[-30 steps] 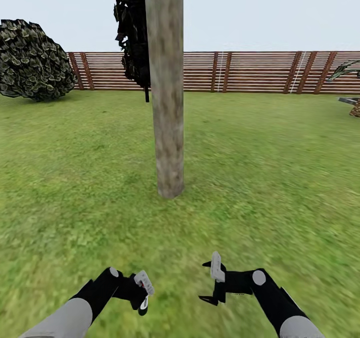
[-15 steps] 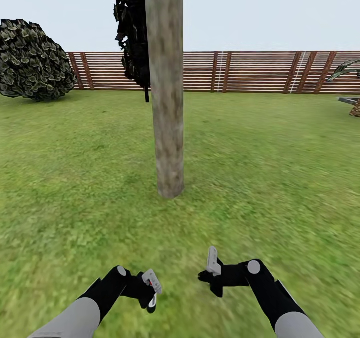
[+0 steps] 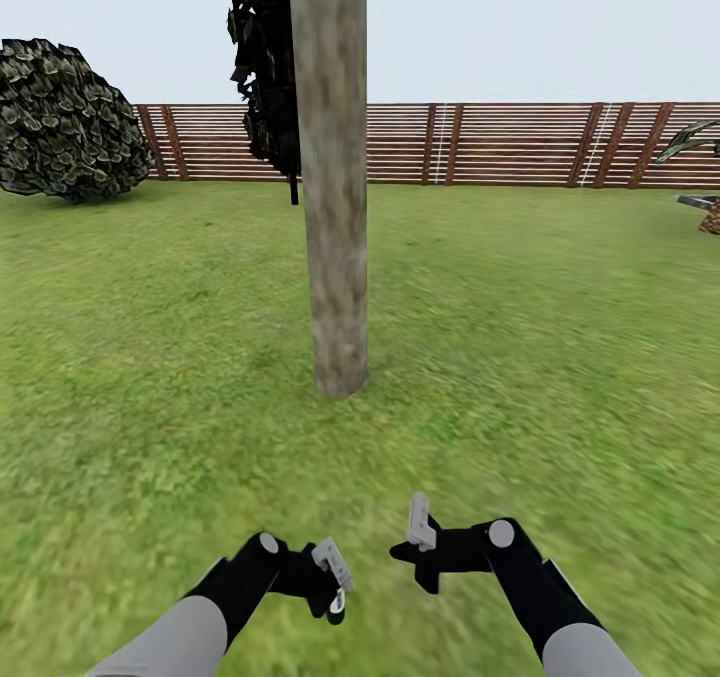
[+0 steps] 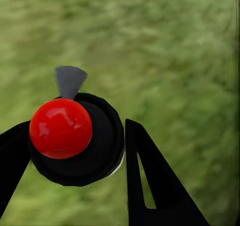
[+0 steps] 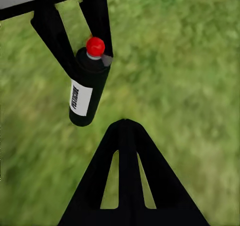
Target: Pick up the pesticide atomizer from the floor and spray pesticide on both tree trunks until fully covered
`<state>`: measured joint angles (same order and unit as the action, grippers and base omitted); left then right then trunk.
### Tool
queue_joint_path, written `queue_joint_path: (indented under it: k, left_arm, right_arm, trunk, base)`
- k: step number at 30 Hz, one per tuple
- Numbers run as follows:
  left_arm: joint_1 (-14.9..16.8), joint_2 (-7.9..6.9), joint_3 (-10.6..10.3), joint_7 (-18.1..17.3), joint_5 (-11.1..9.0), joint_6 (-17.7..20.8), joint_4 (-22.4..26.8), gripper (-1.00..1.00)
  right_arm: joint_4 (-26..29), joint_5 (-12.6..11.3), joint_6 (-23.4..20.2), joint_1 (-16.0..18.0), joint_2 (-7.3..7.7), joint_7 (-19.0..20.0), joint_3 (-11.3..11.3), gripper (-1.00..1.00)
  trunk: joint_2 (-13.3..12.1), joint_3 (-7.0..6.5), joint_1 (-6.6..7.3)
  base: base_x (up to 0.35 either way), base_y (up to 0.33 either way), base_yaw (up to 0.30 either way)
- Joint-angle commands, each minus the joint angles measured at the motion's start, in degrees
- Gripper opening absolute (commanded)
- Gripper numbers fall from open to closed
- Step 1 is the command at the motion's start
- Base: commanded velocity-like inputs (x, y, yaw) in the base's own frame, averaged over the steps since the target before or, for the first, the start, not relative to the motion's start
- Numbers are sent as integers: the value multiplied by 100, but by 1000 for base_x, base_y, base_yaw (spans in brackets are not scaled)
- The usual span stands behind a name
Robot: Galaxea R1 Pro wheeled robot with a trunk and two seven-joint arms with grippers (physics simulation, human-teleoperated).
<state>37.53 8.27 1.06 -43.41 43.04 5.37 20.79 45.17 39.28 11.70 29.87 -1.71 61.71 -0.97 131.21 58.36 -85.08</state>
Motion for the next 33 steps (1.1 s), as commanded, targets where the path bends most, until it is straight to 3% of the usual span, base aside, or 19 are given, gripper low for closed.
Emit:
queue_joint_path:
  k: [1,7,12,13,19,24,33]
  left_arm:
    - [0,17,-1,0,3,-1,1,-100]
    - [0,168,0,1,3,-4,10,-100]
    - [0,172,2,-10,-28,-160,12,-100]
    - [5,172,8,-320,-86,-355,21,-100]
    - [8,172,14,-332,-97,-412,21,-100]
    - [2,172,15,-335,-496,-441,21,-100]
    - [0,172,17,-277,-590,-441,13,-100]
  right_arm:
    - [0,0,-1,1,-15,0,0,-100]
    - [1,0,-1,14,-61,-4,0,-100]
    - [-11,0,-1,37,-66,-1,0,-100]
    - [-31,0,7,43,-66,-1,0,-100]
    - [-26,0,8,45,-70,-6,0,-100]
    - [-11,0,3,47,-80,-12,0,-100]
    - [-33,0,-1,147,-176,-18,0,-100]
  trunk:
    - [0,0,0]
    - [0,0,0]
    - [0,0,0]
    - [0,0,0]
    - [0,0,0]
    - [0,0,0]
    - [0,0,0]
  base:
    - [0,0,0]
    - [0,0,0]
    - [0,0,0]
    - [0,0,0]
    - [0,0,0]
    - [0,0,0]
    - [0,0,0]
